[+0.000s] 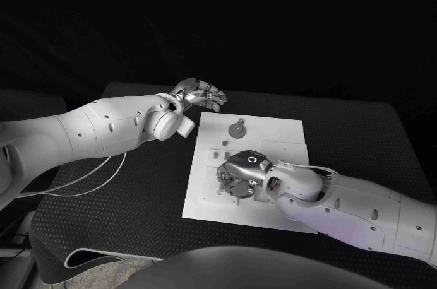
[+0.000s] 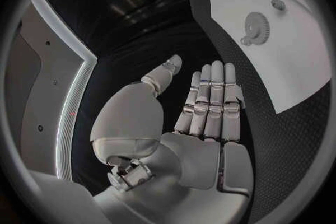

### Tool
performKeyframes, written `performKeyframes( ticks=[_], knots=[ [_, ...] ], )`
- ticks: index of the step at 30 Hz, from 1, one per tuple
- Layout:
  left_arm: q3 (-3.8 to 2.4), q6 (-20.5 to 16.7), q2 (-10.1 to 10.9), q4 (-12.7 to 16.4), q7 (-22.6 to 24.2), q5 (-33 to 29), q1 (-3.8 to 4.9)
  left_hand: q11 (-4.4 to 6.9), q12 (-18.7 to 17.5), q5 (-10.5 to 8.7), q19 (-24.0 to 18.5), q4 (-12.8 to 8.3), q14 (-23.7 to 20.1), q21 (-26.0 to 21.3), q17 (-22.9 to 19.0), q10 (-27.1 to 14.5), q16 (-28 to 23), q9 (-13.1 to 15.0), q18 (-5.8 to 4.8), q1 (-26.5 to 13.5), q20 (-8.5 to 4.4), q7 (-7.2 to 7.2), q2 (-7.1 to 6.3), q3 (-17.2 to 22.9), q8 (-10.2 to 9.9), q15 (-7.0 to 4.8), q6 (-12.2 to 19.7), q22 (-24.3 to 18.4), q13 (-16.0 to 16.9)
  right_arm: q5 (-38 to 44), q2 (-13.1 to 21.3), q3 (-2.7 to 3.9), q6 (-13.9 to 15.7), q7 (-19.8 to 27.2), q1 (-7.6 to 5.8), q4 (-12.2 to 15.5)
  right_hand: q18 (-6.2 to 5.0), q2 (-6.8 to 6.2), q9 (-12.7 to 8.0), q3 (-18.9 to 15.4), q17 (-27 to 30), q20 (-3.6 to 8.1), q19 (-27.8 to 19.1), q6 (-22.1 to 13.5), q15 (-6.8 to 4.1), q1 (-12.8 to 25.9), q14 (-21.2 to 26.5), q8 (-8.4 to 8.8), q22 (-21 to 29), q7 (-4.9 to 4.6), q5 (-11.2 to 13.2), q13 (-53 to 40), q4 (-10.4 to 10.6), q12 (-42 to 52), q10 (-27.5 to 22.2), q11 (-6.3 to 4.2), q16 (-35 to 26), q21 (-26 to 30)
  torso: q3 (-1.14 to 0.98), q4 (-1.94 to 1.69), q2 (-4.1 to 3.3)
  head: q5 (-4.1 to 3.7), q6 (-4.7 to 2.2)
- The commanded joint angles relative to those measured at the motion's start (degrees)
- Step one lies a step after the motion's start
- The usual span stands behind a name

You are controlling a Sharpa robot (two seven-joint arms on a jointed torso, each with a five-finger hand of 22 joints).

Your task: Assemble the parts on the task board

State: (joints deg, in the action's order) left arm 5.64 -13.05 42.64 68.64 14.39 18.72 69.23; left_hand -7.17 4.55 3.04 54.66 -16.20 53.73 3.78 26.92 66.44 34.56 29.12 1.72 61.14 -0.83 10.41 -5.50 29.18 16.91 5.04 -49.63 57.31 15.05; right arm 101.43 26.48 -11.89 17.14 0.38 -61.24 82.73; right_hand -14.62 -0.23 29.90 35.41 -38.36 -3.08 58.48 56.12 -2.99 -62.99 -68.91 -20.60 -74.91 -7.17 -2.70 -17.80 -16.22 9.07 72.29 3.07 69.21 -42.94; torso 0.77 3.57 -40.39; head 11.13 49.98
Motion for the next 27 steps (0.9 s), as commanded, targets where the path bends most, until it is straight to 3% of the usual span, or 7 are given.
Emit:
performKeyframes(
  ticks=[1, 27],
  knots=[
    [-0.06, 0.7, -0.2, 0.1, 0.5, -0.4, 0.09, -0.05, -0.1, 0.00, -0.1, 0.1, 0.5, 0.1, 0.1, -0.1, -0.3, -0.1, -0.10, 0.0, 0.30, -0.25, 0.09, -0.4, 0.2, 0.10, 0.2, -0.1, -0.1, 0.7, -0.4, -0.06, -1.2, 0.6, 0.24, 0.1, -0.38, 0.73, 0.9, 0.1, -0.1, -0.18, 0.4, 0.7, -0.23, -0.1, -0.1, -0.20, -1.1, 0.48, -0.2, -0.1, -0.2, 0.1, 0.3, 0.07, 0.3, -0.3, 0.03, 0.04, -0.01, 0.02, 0.02],
    [-0.06, 0.8, -0.1, 0.1, 0.4, -0.4, 0.09, -0.05, -0.1, 0.00, -0.2, 0.1, 0.5, 0.1, 0.3, -0.1, -0.5, -0.1, -0.10, 0.0, 0.31, -0.25, 0.10, -0.4, 0.2, 0.11, 0.2, -0.1, -0.1, 2.6, -0.6, -0.13, -2.1, -0.3, 0.42, -0.1, -0.38, 0.81, 0.9, 0.1, -0.1, -0.15, 0.4, 0.7, -0.24, -0.1, -0.1, -0.19, -1.1, 0.48, -0.2, -0.1, -0.3, 0.1, 0.3, 0.06, 0.3, -0.3, -0.02, 0.05, 0.01, -0.05, 0.02]
  ],
)
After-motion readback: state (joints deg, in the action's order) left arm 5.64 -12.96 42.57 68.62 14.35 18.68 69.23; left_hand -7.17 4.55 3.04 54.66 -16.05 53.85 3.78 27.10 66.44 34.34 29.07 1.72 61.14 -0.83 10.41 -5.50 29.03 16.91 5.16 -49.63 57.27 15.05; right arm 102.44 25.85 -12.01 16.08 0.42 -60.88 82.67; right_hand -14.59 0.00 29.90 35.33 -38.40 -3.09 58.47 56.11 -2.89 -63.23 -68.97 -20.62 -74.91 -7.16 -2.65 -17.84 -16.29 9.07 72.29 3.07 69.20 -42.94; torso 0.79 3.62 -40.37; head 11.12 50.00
